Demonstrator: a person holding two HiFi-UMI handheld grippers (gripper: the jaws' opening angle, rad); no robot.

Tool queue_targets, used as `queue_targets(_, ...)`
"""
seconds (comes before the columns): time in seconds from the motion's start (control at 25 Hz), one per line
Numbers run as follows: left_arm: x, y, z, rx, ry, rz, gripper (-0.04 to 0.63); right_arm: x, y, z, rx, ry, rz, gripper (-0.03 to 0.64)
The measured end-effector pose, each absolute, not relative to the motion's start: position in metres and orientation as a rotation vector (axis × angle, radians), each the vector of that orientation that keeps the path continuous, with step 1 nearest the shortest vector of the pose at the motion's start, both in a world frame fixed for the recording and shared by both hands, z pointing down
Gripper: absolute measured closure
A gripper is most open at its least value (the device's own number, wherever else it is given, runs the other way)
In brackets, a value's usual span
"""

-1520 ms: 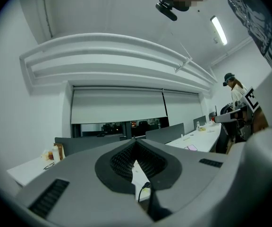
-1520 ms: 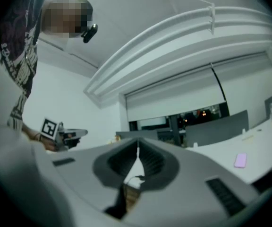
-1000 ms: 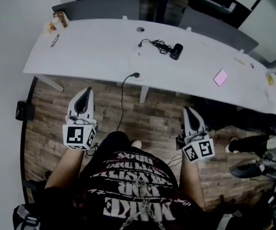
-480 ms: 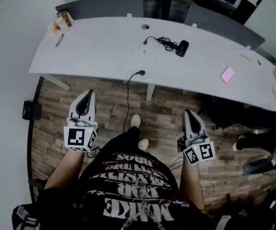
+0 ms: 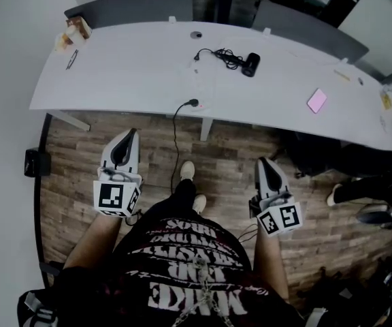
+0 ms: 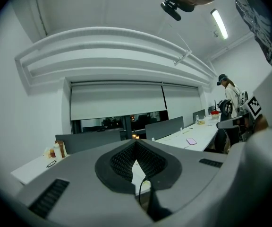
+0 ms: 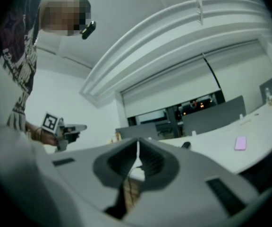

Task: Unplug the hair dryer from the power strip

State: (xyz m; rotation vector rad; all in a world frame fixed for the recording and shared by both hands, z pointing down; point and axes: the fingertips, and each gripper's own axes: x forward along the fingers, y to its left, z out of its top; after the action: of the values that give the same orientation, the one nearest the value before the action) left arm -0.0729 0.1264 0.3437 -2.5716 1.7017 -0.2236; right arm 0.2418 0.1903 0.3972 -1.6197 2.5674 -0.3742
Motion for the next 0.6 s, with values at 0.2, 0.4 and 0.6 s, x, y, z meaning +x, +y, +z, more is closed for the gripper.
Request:
queue_targets(0.2, -0.076, 0.121, 0.352, -2.587, 1.714, -0.224, 0.572, 0.239, 0.190, 0.401, -1.629, 2.588, -0.396, 0.581)
queue_targets(0.4, -0.078, 0.114, 0.368, -2.612, 1.737, -0.251, 0.572, 0.235, 0.183, 0.412, -1.627, 2.606, -0.449, 0.581)
queue_targets(0.6, -0.082, 0.101, 0.376, -2.626, 1.744, -0.266, 0.572, 0.228, 0.167, 0.415, -1.619, 2.628, -0.462, 0.581)
